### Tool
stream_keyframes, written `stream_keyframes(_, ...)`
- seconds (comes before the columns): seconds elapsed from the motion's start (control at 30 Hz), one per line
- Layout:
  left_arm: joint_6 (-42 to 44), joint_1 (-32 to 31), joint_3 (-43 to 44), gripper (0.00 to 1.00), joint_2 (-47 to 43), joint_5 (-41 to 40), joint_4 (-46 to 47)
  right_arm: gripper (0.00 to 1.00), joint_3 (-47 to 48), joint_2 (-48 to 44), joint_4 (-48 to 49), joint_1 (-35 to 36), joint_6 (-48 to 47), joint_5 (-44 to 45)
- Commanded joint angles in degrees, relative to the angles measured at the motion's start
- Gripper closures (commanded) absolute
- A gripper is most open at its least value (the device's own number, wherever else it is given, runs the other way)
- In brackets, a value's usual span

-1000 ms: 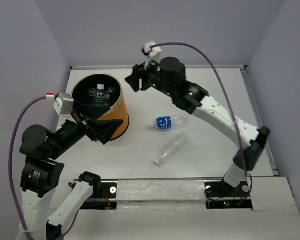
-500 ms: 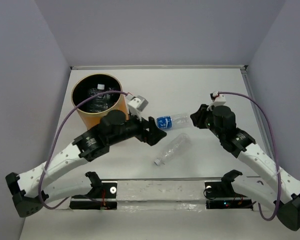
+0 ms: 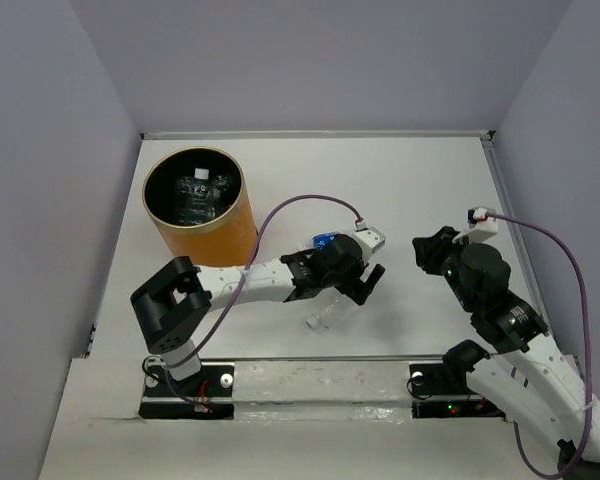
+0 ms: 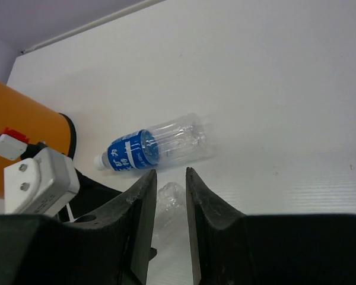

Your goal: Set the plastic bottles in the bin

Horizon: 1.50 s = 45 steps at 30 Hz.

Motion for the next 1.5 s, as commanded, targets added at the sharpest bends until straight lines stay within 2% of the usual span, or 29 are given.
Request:
stream_keyframes(0.0, 3.4, -0.3, 4.6, 0.01, 4.5, 2.1, 3.2, 0.68, -0.8, -1.2, -1.9, -0.2, 1.3, 1.8)
stream_keyframes(0.2, 3.1, -0.3, 7.2, 0.01, 11.3, -1.7, 0.6, 0.68, -1.5, -1.5, -2.1, -0.2, 2.8, -0.3)
stream_keyframes(0.27, 2.5, -0.3, 7.3, 0.06, 12.0, -1.7, 0.4, 0.66, -1.5, -1.9, -2.3, -0.2, 3.3, -0.4)
stream_keyframes(0.37, 1.6, -0.5, 5.5, 0.27, 12.0, -2.1, 1.3, 0.56, -0.9, -1.8, -2.9, -0.2, 3.3, 0.5)
stream_keyframes(0.4, 1.1, -0.5, 4.3, 0.39, 11.5, -2.6, 1.8, 0.50, -0.6, -1.5, -3.5, -0.2, 3.5, 0.8)
stream_keyframes(0.47, 0.2, -0.5, 2.5, 0.48, 10.2, -2.8, 2.6, 0.43, 0.2, -1.0, -3.7, -0.2, 3.5, 0.9)
stream_keyframes(0.5, -0.8, -0.5, 1.5, 0.54, 7.7, -2.4, 4.3, 0.35, 0.4, 0.0, -3.6, -0.2, 3.5, 0.8)
stream_keyframes(0.57, -1.8, -0.5, -1.4, 0.55, 4.5, -1.5, 5.5, 0.28, 0.7, 1.4, -3.5, -0.2, 4.4, 0.2)
stream_keyframes(0.6, -2.3, -0.5, -2.1, 0.56, 0.7, -1.6, 6.2, 0.20, 0.7, 3.2, -3.4, -0.2, 4.8, -0.6)
stream_keyframes(0.63, -3.0, -0.5, -3.6, 0.60, -1.5, -1.8, 6.5, 0.18, 0.7, 4.2, -2.8, -0.2, 5.2, -1.3)
stream_keyframes(0.8, -6.2, -0.4, -6.7, 0.61, -14.7, -9.2, 5.6, 0.12, -0.8, 8.8, 0.4, -0.2, 12.0, -1.4)
stream_keyframes(0.83, -7.8, -0.1, -7.5, 0.61, -18.9, -12.4, 5.3, 0.09, -2.2, 9.9, 3.0, -0.2, 14.1, -1.6)
stream_keyframes(1.0, -11.4, 0.6, -10.2, 0.61, -32.0, -18.2, 4.6, 0.07, -5.5, 18.1, 15.5, -0.2, 21.9, -7.9)
stream_keyframes(1.2, -13.8, 1.1, -9.8, 0.61, -41.4, -25.0, 0.1, 0.05, -6.4, 33.4, 28.8, -0.2, 32.8, -7.6)
stream_keyframes(1.3, -14.4, 1.5, -10.3, 0.60, -45.1, -28.2, -1.0, 0.04, -2.3, 41.1, 29.1, -0.2, 32.8, -5.6)
stream_keyframes(1.47, -14.8, 1.8, -12.3, 0.60, -49.1, -27.8, -0.9, 0.00, 2.4, 48.4, 28.6, -0.2, 33.3, -4.5)
